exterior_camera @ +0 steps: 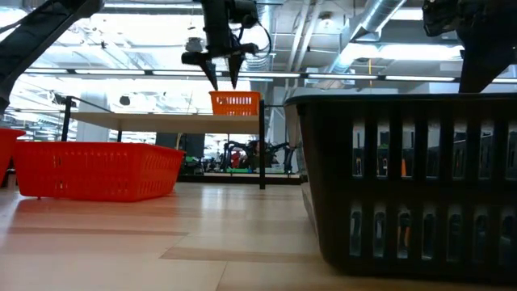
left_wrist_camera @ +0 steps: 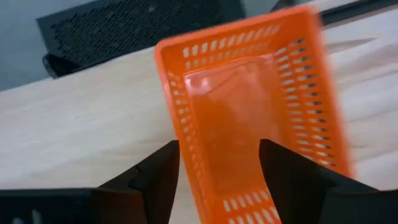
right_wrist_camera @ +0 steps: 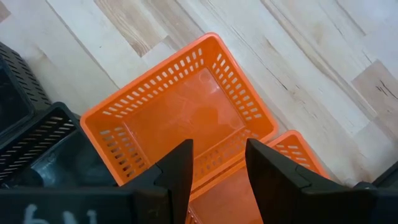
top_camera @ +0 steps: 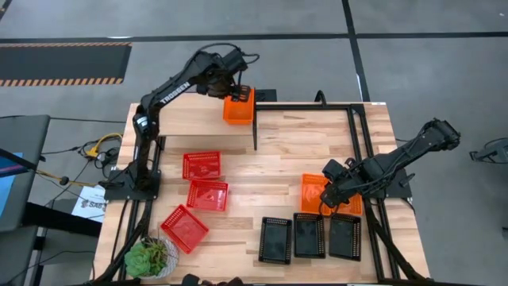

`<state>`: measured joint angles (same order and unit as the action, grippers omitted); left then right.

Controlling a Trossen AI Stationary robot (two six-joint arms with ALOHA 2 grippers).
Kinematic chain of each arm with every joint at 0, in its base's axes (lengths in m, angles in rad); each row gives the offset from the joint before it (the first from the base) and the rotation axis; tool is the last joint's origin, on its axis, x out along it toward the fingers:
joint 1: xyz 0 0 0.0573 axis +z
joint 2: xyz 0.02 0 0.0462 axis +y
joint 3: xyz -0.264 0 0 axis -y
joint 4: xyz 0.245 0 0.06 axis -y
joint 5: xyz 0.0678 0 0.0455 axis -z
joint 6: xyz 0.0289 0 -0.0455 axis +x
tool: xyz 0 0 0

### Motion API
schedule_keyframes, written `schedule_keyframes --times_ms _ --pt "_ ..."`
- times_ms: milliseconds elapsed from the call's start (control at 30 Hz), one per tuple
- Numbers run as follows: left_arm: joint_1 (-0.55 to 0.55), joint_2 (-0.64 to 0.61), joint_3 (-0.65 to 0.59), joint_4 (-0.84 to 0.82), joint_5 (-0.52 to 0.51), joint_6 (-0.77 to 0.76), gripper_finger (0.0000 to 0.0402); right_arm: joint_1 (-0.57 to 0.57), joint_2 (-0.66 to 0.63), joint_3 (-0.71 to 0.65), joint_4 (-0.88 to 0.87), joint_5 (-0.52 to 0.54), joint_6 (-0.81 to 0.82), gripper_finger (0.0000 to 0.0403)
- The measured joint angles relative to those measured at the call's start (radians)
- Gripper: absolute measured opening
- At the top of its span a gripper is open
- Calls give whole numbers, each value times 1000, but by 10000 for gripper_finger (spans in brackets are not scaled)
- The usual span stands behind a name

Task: Stack baskets on shelf by color
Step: Move the orange bins to the center of the table

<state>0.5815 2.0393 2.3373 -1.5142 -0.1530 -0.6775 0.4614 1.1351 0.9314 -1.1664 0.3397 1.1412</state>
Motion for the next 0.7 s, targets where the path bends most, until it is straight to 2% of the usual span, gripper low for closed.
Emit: schedule_keyframes --times_ms 133,233,500,700 --pt "-13 -70 7 34 85 5 214 0 0 0 0 0 6 170" --pt "-57 -120 5 39 94 3 215 0 0 0 -3 0 39 170" --pt "-290 -177 5 129 50 -32 215 0 0 -4 -6 0 174 170" --pt "-472 -174 -58 368 55 -72 215 0 0 -88 -5 -51 404 170"
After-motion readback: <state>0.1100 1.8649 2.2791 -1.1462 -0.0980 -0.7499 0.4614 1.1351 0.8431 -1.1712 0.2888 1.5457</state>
